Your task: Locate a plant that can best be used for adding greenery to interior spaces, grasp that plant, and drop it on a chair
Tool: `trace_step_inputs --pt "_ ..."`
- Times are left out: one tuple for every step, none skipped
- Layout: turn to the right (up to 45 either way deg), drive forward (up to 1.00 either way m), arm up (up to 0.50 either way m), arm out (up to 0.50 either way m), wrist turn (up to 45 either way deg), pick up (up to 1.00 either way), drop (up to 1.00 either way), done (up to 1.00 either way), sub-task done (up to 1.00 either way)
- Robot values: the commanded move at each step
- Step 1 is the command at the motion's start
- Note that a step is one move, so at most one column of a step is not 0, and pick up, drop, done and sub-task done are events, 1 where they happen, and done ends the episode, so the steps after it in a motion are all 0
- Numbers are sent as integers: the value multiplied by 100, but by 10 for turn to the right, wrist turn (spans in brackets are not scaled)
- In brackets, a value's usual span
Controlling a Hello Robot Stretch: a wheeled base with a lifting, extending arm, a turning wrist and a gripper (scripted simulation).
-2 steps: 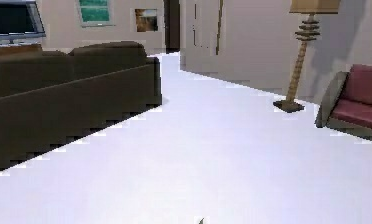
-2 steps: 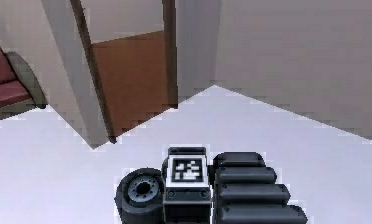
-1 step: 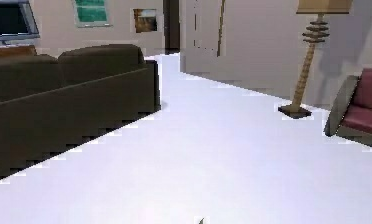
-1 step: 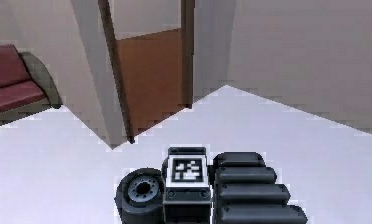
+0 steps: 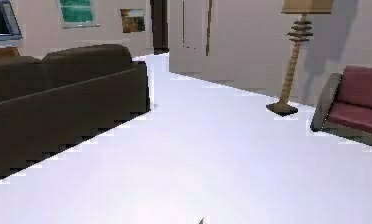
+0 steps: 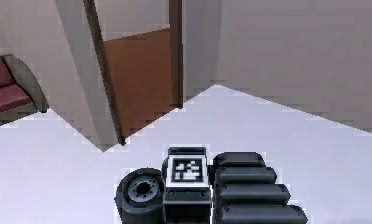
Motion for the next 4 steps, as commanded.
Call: trace_step_inputs --pt "0 100 0 0 0 0 0 0 0" --pt "0 100 0 0 0 0 0 0 0" --pt "0 70 0 0 0 0 0 0 0" --pt "0 45 0 0 0 0 0 0 0"
